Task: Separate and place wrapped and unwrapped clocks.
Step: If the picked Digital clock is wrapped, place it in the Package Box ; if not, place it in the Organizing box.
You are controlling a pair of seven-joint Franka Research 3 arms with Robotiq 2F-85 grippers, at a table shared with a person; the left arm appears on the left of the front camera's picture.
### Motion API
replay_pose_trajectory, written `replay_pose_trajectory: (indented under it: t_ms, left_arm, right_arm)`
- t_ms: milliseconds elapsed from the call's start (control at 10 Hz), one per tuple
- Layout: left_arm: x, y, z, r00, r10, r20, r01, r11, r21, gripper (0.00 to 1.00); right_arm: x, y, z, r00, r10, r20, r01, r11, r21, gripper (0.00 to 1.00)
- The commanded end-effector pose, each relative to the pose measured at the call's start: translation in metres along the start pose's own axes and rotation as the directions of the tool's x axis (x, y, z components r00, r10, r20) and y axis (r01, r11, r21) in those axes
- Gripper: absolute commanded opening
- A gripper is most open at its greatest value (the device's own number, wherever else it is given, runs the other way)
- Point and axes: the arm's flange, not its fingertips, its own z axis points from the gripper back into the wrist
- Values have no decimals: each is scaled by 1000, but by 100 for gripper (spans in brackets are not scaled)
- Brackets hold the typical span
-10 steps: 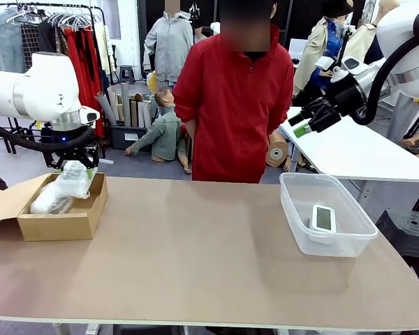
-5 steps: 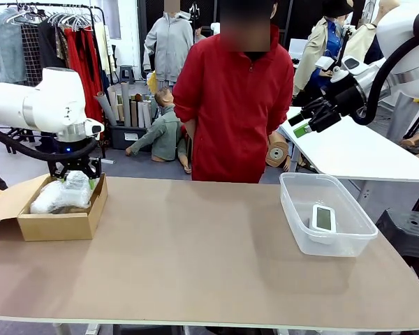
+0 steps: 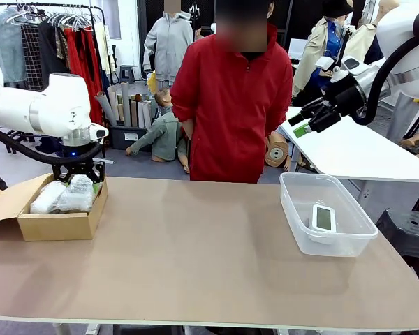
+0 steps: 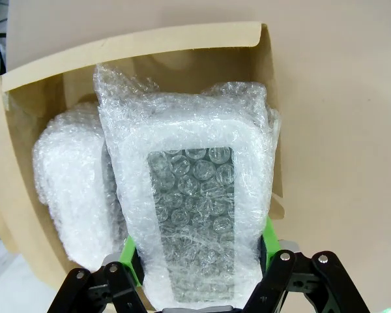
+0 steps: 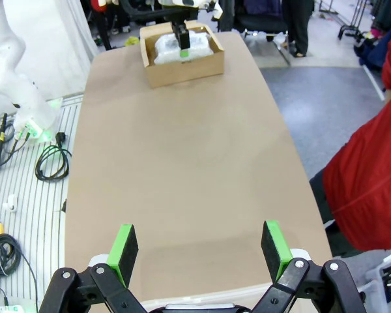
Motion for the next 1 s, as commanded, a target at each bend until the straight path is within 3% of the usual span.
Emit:
replay_pose_trajectory:
  t_ms: [0,700,800,900]
  left_arm:
    - [5,-3,-8,999,51,2,-51,999,-3,0]
    - [13,7,-30,996,81,-35,-82,996,-20,0]
    - [13,7,-31,996,84,-42,-85,996,-23,3]
    - [13,7,-31,995,82,-47,-84,996,-22,23]
  right_arm:
    - [1,3,0,1000,5,0,-5,1000,-2,100]
    - [1,3,0,1000,5,0,-5,1000,-2,100]
    - [1,3,0,1000,5,0,-5,1000,-2,100]
    - [1,3,0,1000,5,0,-5,1000,-2,100]
